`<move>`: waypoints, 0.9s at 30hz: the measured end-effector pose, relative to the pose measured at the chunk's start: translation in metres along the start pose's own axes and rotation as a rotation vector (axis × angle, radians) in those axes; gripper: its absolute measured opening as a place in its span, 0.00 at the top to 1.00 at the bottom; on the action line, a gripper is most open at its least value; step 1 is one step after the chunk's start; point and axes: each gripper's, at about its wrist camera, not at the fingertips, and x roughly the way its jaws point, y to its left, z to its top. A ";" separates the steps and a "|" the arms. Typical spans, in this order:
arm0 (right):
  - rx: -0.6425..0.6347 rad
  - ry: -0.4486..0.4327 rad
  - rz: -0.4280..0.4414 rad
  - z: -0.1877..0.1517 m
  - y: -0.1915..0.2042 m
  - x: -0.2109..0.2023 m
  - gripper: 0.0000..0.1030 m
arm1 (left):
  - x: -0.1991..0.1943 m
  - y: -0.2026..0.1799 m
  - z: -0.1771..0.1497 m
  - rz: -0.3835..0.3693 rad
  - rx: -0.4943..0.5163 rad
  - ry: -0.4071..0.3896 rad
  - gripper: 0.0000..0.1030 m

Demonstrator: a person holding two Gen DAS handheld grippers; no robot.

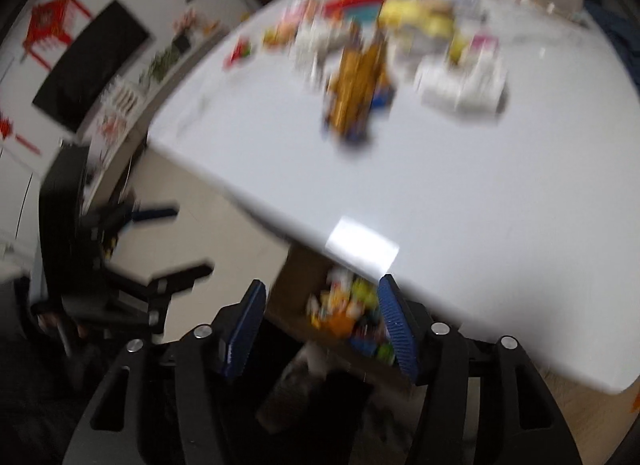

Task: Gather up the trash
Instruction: 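Lower both grippers to the cardboard box and release the held items, then grasp the gold action figure with the right gripper while the left grasps the white cloth doll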

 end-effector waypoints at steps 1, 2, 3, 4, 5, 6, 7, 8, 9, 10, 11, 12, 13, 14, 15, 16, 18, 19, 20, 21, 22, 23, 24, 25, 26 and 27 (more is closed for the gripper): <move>0.010 -0.029 -0.007 0.013 0.001 -0.001 0.39 | -0.005 0.006 0.005 0.002 -0.015 -0.017 0.14; 0.020 -0.053 -0.016 0.027 0.003 0.001 0.39 | -0.010 0.010 0.009 0.006 -0.030 -0.033 0.14; 0.027 -0.073 -0.024 0.044 0.005 0.005 0.39 | -0.012 0.015 0.016 0.012 -0.040 -0.044 0.14; 0.031 -0.082 -0.040 0.059 0.007 0.013 0.39 | -0.014 0.019 0.020 0.015 -0.049 -0.054 0.14; 0.034 -0.080 -0.061 0.071 0.008 0.022 0.39 | -0.016 0.025 0.028 0.017 -0.056 -0.064 0.14; 0.037 -0.074 -0.084 0.084 0.013 0.032 0.39 | -0.017 0.026 0.032 0.023 -0.059 -0.071 0.13; 0.041 -0.058 -0.112 0.095 0.014 0.043 0.39 | -0.018 0.031 0.038 0.034 -0.059 -0.077 0.13; 0.046 -0.042 -0.132 0.102 0.014 0.052 0.39 | -0.018 0.034 0.045 0.042 -0.059 -0.079 0.13; 0.052 -0.022 -0.154 0.107 0.013 0.059 0.39 | -0.018 0.039 0.050 0.050 -0.062 -0.083 0.13; 0.053 0.004 -0.191 0.109 0.013 0.071 0.37 | -0.017 0.043 0.054 0.051 -0.066 -0.085 0.13; 0.054 0.024 -0.231 0.112 0.013 0.079 0.32 | -0.016 0.045 0.058 0.048 -0.072 -0.089 0.13; 0.053 0.048 -0.278 0.111 0.011 0.091 0.32 | -0.014 0.048 0.061 0.047 -0.075 -0.090 0.13; 0.020 0.036 -0.341 0.111 0.012 0.099 0.32 | -0.012 0.051 0.065 0.046 -0.078 -0.090 0.13; -0.028 0.000 -0.364 0.110 0.017 0.099 0.50 | -0.007 0.056 0.069 0.046 -0.080 -0.088 0.13; -0.027 -0.011 -0.344 0.110 0.017 0.099 0.53 | -0.003 0.057 0.073 0.046 -0.079 -0.085 0.13; -0.006 0.003 -0.327 0.111 0.014 0.099 0.54 | 0.000 0.059 0.078 0.045 -0.078 -0.083 0.13; 0.028 0.015 -0.285 0.109 0.008 0.095 0.54 | 0.005 0.061 0.087 0.037 -0.073 -0.089 0.13; 0.055 0.013 -0.263 0.105 0.004 0.088 0.54 | 0.006 0.060 0.093 0.032 -0.067 -0.098 0.13; 0.081 0.012 -0.228 0.102 0.001 0.081 0.55 | 0.008 0.058 0.101 0.027 -0.056 -0.112 0.13; 0.104 0.005 -0.198 0.098 -0.002 0.072 0.55 | 0.012 0.055 0.110 0.022 -0.042 -0.127 0.13; 0.120 -0.007 -0.175 0.093 -0.003 0.061 0.55 | 0.014 0.052 0.116 0.018 -0.033 -0.133 0.13; 0.123 -0.015 -0.163 0.089 -0.003 0.051 0.55 | 0.019 0.048 0.126 0.012 -0.023 -0.143 0.13; 0.123 -0.021 -0.157 0.088 -0.003 0.045 0.56 | 0.023 0.044 0.134 0.007 -0.020 -0.151 0.13; 0.123 -0.027 -0.157 0.084 -0.003 0.036 0.56 | 0.028 0.040 0.142 0.002 -0.014 -0.159 0.13; 0.121 -0.028 -0.164 0.081 -0.001 0.030 0.56 | 0.033 0.035 0.153 0.001 -0.006 -0.169 0.13; 0.118 -0.025 -0.175 0.078 -0.001 0.025 0.56 | 0.040 0.031 0.163 0.004 0.004 -0.175 0.13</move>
